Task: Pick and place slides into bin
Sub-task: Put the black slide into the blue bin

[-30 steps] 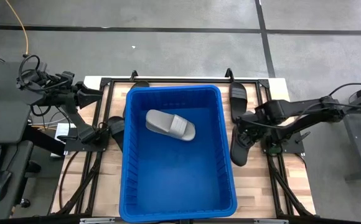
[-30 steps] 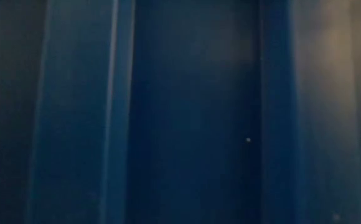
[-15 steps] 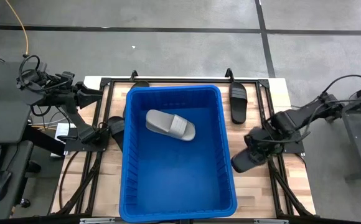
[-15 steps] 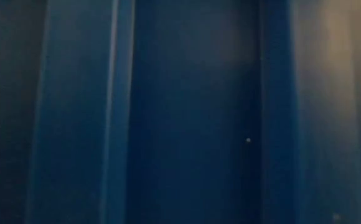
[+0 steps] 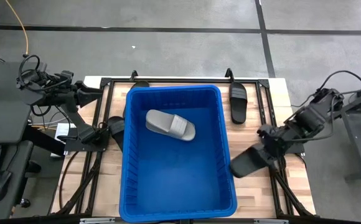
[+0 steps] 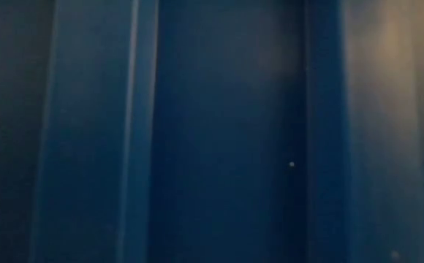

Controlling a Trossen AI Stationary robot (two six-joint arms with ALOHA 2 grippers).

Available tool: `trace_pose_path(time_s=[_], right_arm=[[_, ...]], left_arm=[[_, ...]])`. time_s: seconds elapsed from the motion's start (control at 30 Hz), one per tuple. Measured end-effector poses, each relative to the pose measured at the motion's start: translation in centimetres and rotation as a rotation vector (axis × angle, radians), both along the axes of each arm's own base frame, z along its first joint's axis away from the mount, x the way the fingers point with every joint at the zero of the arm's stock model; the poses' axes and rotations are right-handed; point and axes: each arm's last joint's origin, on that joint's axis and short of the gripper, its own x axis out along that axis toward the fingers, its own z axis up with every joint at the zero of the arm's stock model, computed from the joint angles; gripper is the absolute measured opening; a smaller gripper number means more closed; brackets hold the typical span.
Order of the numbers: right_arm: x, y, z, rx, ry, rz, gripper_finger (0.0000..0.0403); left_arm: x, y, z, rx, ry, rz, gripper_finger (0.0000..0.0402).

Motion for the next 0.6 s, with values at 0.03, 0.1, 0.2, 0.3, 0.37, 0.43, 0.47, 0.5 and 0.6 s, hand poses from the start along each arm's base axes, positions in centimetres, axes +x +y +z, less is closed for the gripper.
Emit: trace_pose_path(time_s=[0.03,0.1,0.2,0.3,0.37,0.43,0.47,0.5,0.6], right_arm=[[-0.1,-0.1,0.5,-0.003,-0.028,-0.014,0.0],[-0.2,-0.2,1.5,-0.012,-0.088,-0.031,0.0001],[-0.4,-0.6,2.7,-0.034,-0.164,-0.06,0.0001],[-0.4,-1.0,3.4,-0.061,-0.225,-0.095,0.0001],[-0.2,-1.3,3.5,-0.087,-0.248,-0.133,0.0001],[-0.1,-1.4,3.5,-0.071,-0.232,-0.147,0.0001],[0.0,-1.5,3.5,-0.071,-0.229,-0.156,0.0001],[0.2,-1.6,3.5,-0.077,-0.229,-0.171,0.0001],[0.8,-1.7,3.3,-0.109,-0.231,-0.198,0.0]], left_arm=[[0.0,0.0,0.0,0.001,-0.001,0.004,0.0234],[0.0,0.0,0.0,-0.006,-0.005,0.009,0.0234],[0.0,0.0,0.0,-0.012,-0.008,0.013,0.0234],[0.0,0.0,0.0,-0.021,-0.012,0.016,0.0234],[0.0,0.0,0.0,-0.03,-0.017,0.023,0.0234],[0.0,0.0,0.0,-0.036,-0.018,0.021,0.0234],[0.0,0.0,0.0,-0.039,-0.018,0.016,0.0234],[0.0,0.0,0.0,-0.048,-0.019,0.014,0.0234],[0.0,0.0,0.0,-0.062,-0.023,0.014,0.0234]])
